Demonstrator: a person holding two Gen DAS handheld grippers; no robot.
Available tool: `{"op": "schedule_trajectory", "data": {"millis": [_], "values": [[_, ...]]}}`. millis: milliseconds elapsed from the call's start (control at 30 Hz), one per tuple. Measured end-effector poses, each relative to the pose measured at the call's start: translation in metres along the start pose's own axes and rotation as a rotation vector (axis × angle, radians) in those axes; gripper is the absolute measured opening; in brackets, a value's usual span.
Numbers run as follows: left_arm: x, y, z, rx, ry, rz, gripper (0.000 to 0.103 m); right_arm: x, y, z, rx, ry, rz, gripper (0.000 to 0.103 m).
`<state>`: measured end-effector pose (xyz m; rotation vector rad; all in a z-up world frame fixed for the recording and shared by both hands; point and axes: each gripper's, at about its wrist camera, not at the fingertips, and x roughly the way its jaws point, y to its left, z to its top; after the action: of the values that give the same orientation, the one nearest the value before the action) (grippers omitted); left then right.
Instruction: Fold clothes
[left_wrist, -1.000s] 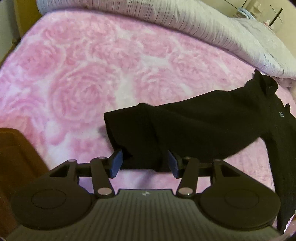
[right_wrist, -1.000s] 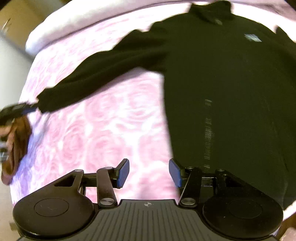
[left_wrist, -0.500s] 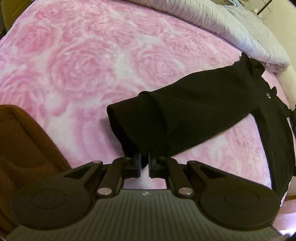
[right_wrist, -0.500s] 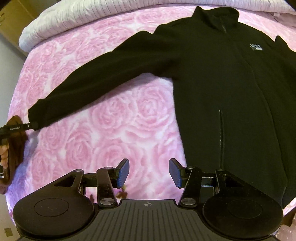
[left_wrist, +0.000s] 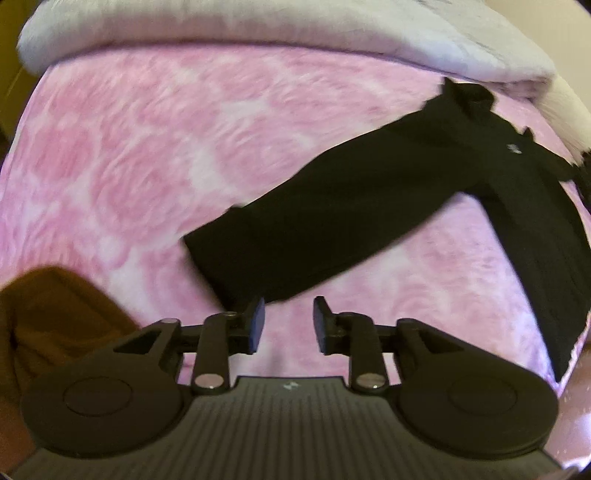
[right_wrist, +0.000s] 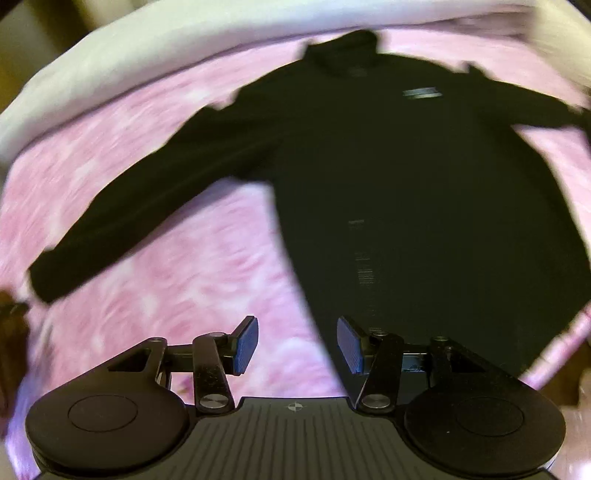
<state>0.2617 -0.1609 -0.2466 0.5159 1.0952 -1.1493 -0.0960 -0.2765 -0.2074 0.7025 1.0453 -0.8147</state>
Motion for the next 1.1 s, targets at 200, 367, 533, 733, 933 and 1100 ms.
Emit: {"op": "schedule_trajectory", "data": {"millis": [200, 367, 533, 733, 933, 1100], "values": [[-0.035, -0.064, 0.014, 0.122, -0.04, -0.012, 0.048, -0.059, -0.067, -0.003, 0.175, -0.113, -0.107, 0.053], [-0.068, -0.12, 0.012, 0.223, -0.087, -0.027, 0.051, -0.117, -0.135, -0.016, 0.319, -0.216, -0.155, 0.063], [-0.104, -0.172, -0.003, 0.293, -0.126, -0.021, 0.053, -0.163, -0.189, -0.039, 0.38, -0.272, -0.156, 0.067], [-0.14, -0.233, -0.041, 0.378, -0.162, -0.034, 0.063, -0.205, -0.213, -0.089, 0.28, -0.279, -0.188, 0.071], [-0.155, -0.279, -0.086, 0.431, -0.135, -0.066, 0.064, -0.229, -0.225, -0.138, 0.188, -0.252, -0.247, 0.075], [-0.163, -0.309, -0.109, 0.509, -0.124, -0.073, 0.064, -0.242, -0.238, -0.162, 0.222, -0.232, -0.256, 0.076]]}}
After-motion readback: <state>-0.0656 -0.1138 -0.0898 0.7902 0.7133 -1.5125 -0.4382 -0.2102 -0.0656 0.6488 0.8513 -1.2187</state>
